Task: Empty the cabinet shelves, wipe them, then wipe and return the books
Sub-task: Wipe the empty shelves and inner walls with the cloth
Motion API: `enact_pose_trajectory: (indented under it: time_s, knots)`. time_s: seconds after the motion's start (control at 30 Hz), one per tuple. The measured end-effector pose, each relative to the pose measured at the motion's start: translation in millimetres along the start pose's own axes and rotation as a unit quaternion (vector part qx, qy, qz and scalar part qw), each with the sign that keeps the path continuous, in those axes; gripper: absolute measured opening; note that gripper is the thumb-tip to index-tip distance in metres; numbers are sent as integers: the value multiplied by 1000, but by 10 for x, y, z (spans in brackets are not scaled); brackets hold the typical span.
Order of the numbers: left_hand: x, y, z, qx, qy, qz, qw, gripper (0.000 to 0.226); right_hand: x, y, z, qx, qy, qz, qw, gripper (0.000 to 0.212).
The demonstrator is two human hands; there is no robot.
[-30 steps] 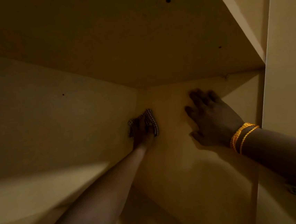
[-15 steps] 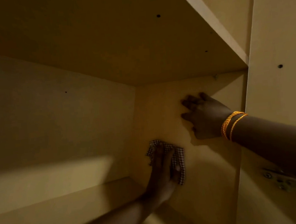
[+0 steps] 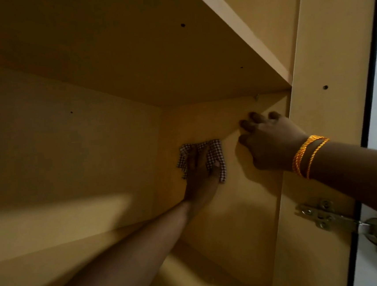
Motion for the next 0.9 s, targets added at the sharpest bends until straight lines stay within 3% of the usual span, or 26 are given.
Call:
enact_pose_trajectory:
  time_s: [0.1,0.23,0.33,0.43,0.63,0.77,0.9]
  knots:
    - [112,207,-101,9,8,56,998,61,-41,115,-14,-6,7,-9,1000,56]
    - [161,661,-305,20,11,71,997,62,-91,190,-40,-11,6,5,1000,55]
    - [58,1040,-452,5,-27,12,1000,66,-81,181,-46,-24,9,6,1000,51]
    - [-108,1302,-565,-21,-60,-67,996,56,-45,147,-59,-39,10,4,999,49]
    - [-507,1214,-491,-67,-79,-167,981,56,42,83,-200,-50,-15,14,999,51]
    - [-494,1135,-509,-92,-82,-123,985,52,87,58,-301,-38,-33,12,999,58]
    - [-315,1235,-589,-73,-61,-7,995,65,64,70,-325,-37,-44,11,998,64]
Point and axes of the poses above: each hand's wrist, its own y-axis away from the middle knuckle, its own z-axis out of the back of the hand, x = y × z, the point moved 5 cm from there along -y, towards the middle knuckle, and after that the axes turned 15 degrees about -y, right-handed, at the moved point
